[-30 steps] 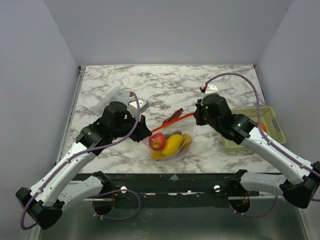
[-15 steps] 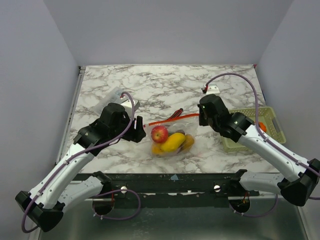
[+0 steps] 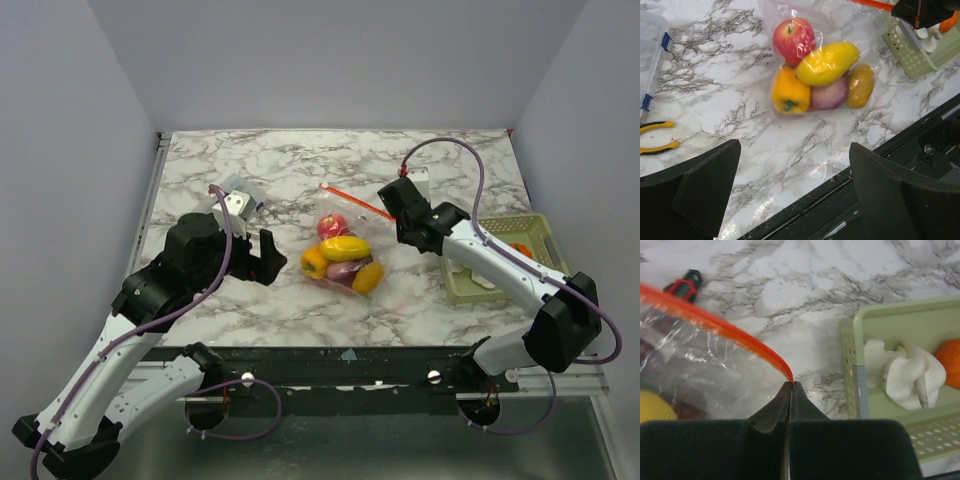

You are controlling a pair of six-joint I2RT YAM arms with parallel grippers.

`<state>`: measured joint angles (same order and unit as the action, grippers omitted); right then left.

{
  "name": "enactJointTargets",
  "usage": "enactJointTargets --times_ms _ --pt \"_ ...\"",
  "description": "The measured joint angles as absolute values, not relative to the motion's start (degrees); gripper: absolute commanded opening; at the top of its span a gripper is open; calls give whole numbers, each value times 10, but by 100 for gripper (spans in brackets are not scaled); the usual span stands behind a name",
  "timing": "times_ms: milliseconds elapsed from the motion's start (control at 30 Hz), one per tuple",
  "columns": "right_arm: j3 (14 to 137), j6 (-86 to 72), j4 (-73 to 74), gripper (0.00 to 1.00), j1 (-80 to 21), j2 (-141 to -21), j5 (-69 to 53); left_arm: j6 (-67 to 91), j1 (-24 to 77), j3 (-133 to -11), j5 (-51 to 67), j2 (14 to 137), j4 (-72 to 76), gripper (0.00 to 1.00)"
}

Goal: Place the food in the zip-top bag and seal the zipper
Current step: Place the zipper food storage bag at the center of the board.

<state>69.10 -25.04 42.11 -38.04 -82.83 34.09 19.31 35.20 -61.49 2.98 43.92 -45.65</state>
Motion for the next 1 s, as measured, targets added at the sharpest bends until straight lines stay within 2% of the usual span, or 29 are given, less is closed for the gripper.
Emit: enactJointTargets --times_ms 267,533,733,767,967,1000 --pt "624 -296 515 0 -336 -758 343 193 352 -610 30 436 -451 94" --pt "632 -369 585 0 -337 -611 278 194 352 -608 42 446 -437 94" --pt "559 -432 594 1 -337 -517 220 195 352 -602 45 434 -436 95" --pt "545 -442 595 5 -337 -499 206 196 352 -602 46 432 -436 96" --pt "528 -454 588 49 -337 -447 149 199 352 -603 46 424 -436 98" --pt "528 -453 586 54 -337 -441 138 200 352 -603 45 423 -436 99"
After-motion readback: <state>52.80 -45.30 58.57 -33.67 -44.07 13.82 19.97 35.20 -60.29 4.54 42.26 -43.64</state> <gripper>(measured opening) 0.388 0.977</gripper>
